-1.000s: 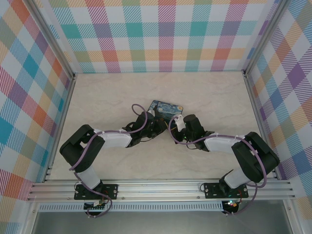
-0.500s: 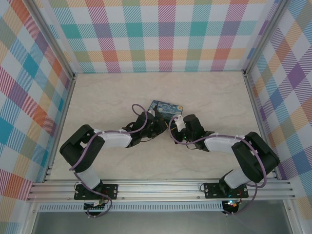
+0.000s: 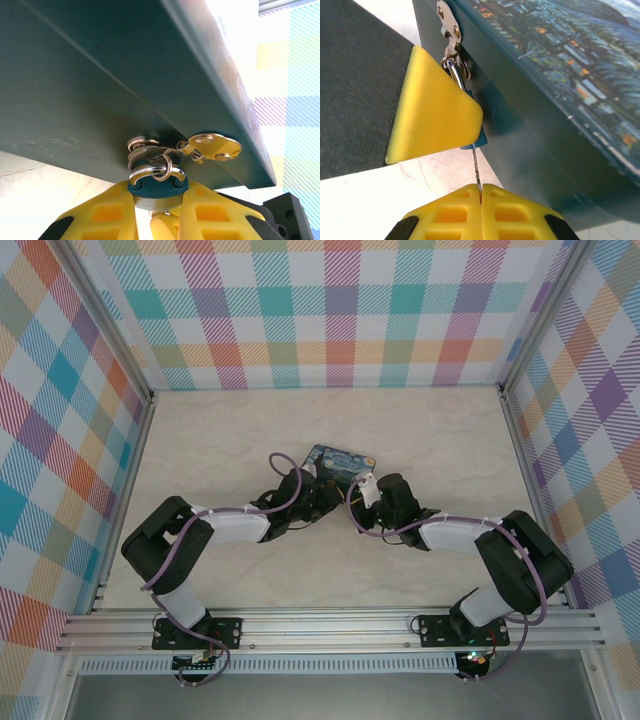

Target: Unlock a padlock with a key

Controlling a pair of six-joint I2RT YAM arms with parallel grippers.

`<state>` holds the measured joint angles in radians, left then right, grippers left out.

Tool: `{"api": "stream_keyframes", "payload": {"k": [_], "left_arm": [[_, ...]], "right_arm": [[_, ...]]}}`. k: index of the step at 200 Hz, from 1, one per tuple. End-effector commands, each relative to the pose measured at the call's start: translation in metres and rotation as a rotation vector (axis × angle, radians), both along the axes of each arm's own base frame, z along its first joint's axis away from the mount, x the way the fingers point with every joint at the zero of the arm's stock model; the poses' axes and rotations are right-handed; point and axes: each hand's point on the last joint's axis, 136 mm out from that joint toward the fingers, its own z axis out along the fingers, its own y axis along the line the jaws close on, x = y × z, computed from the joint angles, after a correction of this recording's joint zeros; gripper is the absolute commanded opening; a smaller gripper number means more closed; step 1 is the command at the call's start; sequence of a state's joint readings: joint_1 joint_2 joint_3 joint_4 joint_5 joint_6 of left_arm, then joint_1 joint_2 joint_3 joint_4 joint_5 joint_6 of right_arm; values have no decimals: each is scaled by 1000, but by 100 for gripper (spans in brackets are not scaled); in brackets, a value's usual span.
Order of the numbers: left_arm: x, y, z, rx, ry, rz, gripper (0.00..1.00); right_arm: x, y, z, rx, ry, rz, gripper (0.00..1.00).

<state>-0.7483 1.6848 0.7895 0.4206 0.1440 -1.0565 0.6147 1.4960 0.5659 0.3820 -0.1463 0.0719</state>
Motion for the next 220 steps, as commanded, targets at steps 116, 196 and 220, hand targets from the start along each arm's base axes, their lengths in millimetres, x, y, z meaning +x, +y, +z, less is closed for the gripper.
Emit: {"api": "stream_keyframes", "payload": {"k": [116, 196, 220], "left_arm": [[-13, -16, 22, -88, 13, -65, 0], [-12, -19, 27, -118, 18, -58, 0], [-12, -19, 24, -109, 23, -61, 0]], "right_arm": [[24, 3, 51, 139, -201, 18, 8], [19, 10, 37, 168, -152, 49, 8], [22, 12, 44, 200, -167, 38, 8]]}}
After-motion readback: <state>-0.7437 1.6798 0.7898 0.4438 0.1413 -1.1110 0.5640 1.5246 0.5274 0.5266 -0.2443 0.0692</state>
